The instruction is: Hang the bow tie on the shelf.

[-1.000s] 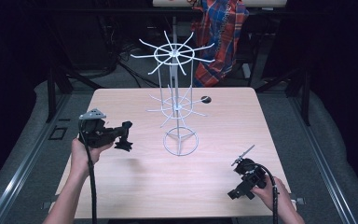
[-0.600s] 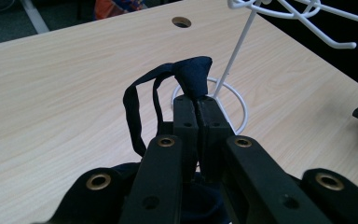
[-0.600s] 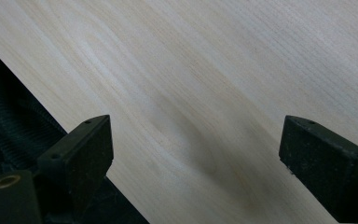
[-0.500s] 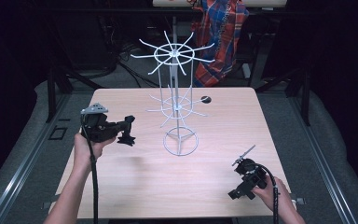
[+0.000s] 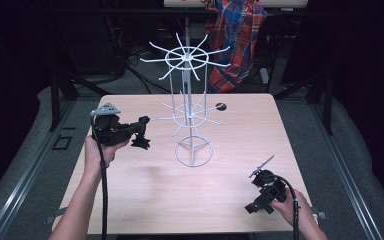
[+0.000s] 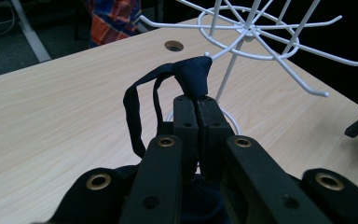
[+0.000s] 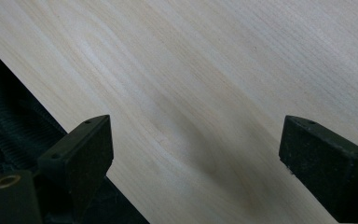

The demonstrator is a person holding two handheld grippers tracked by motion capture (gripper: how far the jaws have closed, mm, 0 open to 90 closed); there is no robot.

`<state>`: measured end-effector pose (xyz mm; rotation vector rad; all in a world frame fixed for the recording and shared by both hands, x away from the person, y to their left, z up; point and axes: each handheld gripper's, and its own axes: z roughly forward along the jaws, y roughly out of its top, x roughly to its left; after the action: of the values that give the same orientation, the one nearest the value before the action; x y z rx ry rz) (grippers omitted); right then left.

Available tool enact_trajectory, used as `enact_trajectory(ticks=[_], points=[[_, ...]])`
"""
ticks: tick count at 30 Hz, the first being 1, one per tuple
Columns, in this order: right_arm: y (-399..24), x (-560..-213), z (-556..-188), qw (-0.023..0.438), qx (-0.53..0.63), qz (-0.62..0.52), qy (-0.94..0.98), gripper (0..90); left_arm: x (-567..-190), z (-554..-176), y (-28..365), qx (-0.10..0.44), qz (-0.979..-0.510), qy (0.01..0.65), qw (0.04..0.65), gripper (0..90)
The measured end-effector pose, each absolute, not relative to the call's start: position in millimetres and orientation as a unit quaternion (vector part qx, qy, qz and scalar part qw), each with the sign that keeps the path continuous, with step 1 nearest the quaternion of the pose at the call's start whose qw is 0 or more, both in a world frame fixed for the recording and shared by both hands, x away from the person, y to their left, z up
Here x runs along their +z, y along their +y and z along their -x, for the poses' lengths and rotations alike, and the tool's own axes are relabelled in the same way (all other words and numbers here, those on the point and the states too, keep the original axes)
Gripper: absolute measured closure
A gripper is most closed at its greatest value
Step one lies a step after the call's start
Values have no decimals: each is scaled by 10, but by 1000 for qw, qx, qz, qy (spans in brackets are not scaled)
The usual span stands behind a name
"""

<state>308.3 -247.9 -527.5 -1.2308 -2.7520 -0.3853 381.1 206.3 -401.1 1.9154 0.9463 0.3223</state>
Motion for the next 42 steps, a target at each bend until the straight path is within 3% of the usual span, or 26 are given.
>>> enact_trajectory(ticks=[42], points=[[-2486, -5274, -3082, 51, -128, 405, -904, 94, -4011, -3933, 1632, 146, -813, 350, 442, 881]])
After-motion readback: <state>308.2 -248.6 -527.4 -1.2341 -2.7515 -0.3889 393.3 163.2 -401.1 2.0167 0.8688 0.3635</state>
